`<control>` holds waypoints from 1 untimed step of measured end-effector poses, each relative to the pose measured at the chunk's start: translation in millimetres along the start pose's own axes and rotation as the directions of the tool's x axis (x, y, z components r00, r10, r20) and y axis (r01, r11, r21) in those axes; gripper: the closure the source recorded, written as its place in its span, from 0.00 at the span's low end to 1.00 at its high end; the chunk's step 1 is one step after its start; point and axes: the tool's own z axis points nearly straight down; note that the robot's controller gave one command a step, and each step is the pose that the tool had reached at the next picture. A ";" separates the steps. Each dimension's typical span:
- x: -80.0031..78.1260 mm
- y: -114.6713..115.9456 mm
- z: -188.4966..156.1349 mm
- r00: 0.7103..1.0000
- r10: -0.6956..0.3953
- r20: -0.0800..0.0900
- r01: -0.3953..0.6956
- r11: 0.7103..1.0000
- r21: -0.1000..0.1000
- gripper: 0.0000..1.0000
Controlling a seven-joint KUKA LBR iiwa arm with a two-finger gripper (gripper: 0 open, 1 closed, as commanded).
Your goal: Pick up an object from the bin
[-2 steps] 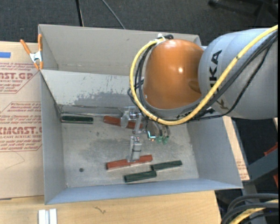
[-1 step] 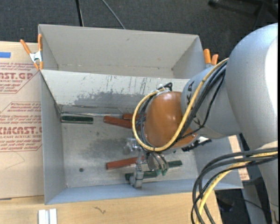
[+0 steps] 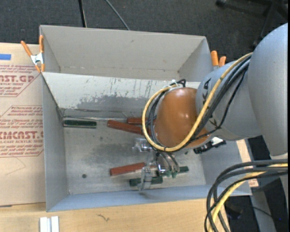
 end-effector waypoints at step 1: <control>4.0 4.0 1.7 0.996 0.087 -0.003 -0.087 0.996 0.001 0.00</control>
Offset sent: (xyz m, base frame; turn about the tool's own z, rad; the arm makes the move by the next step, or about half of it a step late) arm -0.0036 0.0032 -0.0010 0.0877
